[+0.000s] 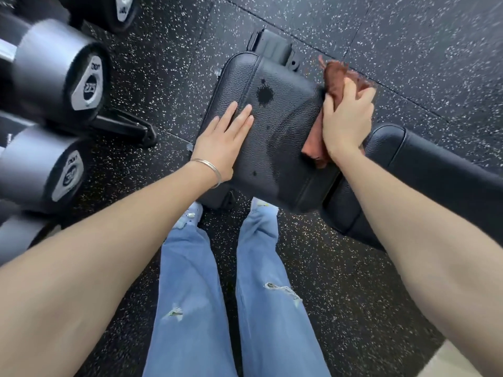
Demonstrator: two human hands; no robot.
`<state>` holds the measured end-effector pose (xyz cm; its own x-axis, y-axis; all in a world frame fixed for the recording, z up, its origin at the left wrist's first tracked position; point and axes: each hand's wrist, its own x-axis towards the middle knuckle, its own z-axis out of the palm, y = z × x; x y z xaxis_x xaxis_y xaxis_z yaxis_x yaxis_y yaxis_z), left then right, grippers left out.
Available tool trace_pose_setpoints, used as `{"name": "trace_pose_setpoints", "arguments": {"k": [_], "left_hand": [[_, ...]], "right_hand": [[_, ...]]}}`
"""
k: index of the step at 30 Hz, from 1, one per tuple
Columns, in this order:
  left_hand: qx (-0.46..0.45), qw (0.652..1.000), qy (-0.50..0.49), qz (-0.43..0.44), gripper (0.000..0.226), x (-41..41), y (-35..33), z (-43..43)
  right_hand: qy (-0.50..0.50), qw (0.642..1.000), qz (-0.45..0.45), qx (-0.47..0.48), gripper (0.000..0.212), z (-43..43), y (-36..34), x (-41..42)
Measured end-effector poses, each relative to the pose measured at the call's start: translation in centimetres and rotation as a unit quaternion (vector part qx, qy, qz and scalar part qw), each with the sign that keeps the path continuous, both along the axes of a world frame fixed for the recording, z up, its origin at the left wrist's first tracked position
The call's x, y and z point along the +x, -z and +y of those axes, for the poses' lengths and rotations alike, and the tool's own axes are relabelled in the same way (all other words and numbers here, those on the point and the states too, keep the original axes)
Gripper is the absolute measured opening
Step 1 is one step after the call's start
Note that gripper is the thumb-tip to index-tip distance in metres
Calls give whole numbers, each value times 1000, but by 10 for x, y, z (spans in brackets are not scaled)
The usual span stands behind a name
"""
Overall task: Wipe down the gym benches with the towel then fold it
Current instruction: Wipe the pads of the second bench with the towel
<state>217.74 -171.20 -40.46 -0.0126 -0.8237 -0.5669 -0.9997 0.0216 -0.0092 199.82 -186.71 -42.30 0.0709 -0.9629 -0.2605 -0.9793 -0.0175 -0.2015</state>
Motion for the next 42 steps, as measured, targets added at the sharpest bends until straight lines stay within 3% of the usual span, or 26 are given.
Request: {"name": "trace_pose_setpoints", "arguments": {"k": [4, 7, 13, 19, 21, 24, 29, 32, 37, 40, 42], "left_hand": [[5, 1000, -3, -1, 115, 0, -2, -1], [1, 1000, -5, 5, 115, 1, -1, 0], [9, 1000, 2, -4, 117, 1, -1, -2], [-1, 1000, -1, 1, 112, 2, -2, -1], [1, 1000, 0, 10, 111, 3, -2, -1], [0, 1000, 1, 24, 112, 7, -4, -1], [6, 999, -1, 40, 122, 15, -8, -2], [-2, 999, -9, 31, 121, 17, -6, 3], [-13, 998, -33, 59, 120, 20, -2, 7], [-19, 997, -26, 65, 119, 24, -1, 7], [-21, 998, -14, 60, 119, 25, -1, 7]], "right_hand": [[-109, 994, -8, 7, 49, 91, -9, -41], [-109, 994, -12, 30, 49, 136, -10, -51], [-128, 991, -42, 3, 45, 54, -3, -31], [45, 997, -8, 69, 44, -43, 6, 1], [42, 998, 7, 41, 44, -29, 3, 8], [-39, 999, -6, -11, 46, 33, -3, 12], [-132, 991, 4, 10, 49, 126, -5, 23], [-114, 993, -1, -13, 48, 99, -5, 36], [22, 1000, -20, 4, 46, -3, 2, 89], [5, 999, -1, 38, 45, -25, 6, 99], [-30, 999, -13, 3, 45, -4, 3, 91]]}}
